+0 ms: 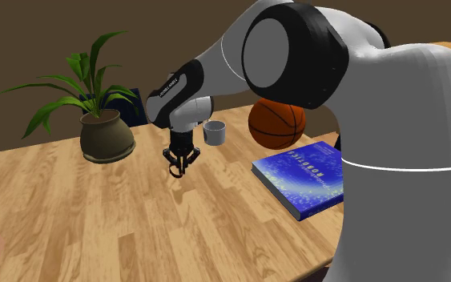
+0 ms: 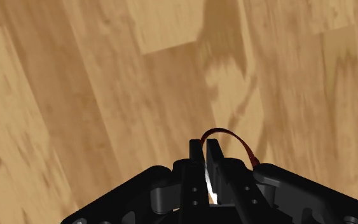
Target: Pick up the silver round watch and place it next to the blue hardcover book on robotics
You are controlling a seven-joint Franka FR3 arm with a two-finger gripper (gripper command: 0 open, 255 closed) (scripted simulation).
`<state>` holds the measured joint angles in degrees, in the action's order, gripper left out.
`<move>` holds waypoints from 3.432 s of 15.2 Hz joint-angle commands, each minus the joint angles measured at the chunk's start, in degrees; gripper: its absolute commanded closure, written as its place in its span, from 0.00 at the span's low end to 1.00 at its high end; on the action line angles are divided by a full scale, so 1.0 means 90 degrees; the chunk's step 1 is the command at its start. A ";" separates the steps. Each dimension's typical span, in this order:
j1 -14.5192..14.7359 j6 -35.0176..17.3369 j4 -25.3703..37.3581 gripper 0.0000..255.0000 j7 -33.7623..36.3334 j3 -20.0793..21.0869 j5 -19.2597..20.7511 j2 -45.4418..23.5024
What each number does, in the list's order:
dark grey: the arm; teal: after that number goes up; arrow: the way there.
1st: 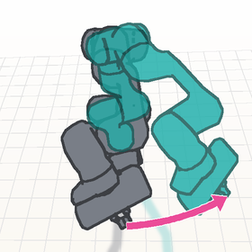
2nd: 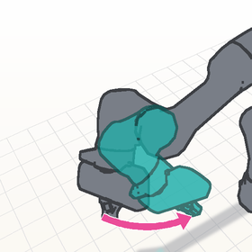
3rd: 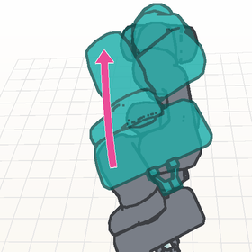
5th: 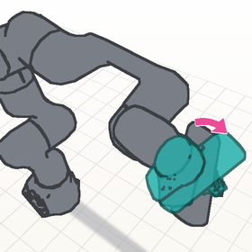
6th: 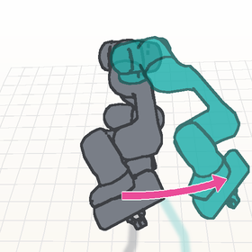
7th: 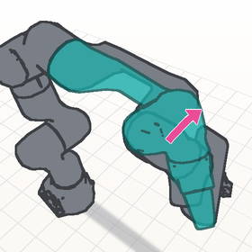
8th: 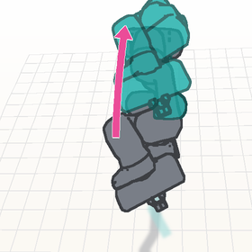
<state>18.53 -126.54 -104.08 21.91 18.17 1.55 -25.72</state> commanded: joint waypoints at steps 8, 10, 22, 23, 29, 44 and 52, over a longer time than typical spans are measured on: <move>-0.0019 0.0203 0.0068 1.00 -0.0008 0.0024 -0.0041 0.0139; -0.0031 0.0341 0.0121 1.00 -0.0013 0.0039 -0.0068 0.0228; -0.0082 0.1207 0.0562 1.00 -0.0026 0.0105 -0.0201 0.0671; -0.0085 0.1282 0.0608 1.00 -0.0026 0.0109 -0.0209 0.0700; -0.0392 0.1254 -0.0114 1.00 -0.0422 0.0068 -0.0450 0.1395; -0.1156 0.0508 -0.2628 1.00 -0.2001 -0.0441 -0.1012 0.3088; -0.1141 -0.0177 -0.2929 1.00 -0.2003 -0.0424 -0.0959 0.2698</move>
<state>8.18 -127.31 -130.00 3.79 14.28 -7.10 -1.09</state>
